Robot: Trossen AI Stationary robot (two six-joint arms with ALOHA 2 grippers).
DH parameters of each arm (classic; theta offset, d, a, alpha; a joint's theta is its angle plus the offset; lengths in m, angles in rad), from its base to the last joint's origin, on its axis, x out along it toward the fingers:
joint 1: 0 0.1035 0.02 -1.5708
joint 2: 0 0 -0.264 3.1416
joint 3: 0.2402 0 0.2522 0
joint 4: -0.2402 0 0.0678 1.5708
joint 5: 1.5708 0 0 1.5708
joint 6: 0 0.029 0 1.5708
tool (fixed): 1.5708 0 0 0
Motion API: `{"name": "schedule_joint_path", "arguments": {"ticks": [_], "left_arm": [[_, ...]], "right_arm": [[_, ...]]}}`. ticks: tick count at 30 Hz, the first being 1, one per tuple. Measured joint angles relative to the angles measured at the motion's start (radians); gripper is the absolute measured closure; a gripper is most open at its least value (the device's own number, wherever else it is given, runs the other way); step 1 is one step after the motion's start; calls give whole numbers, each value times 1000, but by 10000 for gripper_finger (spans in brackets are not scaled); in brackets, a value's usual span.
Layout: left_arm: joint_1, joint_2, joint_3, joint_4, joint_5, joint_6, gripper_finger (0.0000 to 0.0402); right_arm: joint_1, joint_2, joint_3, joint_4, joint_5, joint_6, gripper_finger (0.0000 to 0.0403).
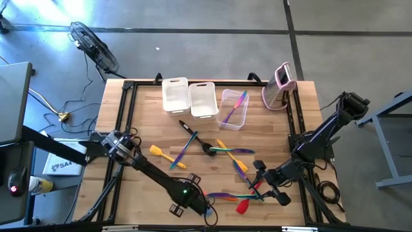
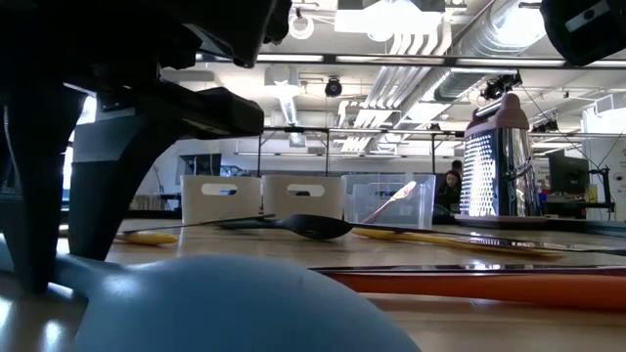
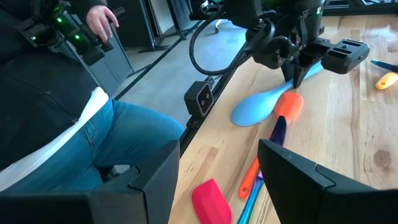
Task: Pick & Place Kitchen Items
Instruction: Put the blue serving spoon into the right white bin
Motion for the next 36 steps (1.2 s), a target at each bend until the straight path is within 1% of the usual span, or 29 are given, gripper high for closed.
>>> {"name": "schedule_joint_path", "arguments": {"ticks": [6, 11, 16, 21, 24, 28, 36], "left_arm": [[-15, 0, 0, -29, 46, -12, 359], [-28, 0, 0, -51, 65, -38, 359], [-47, 8, 35, -122, 93, -70, 359], [-63, 15, 111, -217, 90, -91, 360], [-68, 21, 141, -294, 103, -126, 360], [-77, 18, 181, -380, 90, -163, 360], [-84, 17, 188, -404, 66, -228, 360]], "right_arm": [[0, 0, 0, 0, 0, 2, 192], [0, 0, 0, 0, 0, 3, 192], [0, 0, 0, 0, 0, 3, 192], [0, 0, 0, 1, 0, 2, 192], [0, 0, 0, 1, 0, 3, 192], [0, 0, 0, 1, 0, 3, 192], [0, 0, 0, 1, 0, 3, 192]]}}
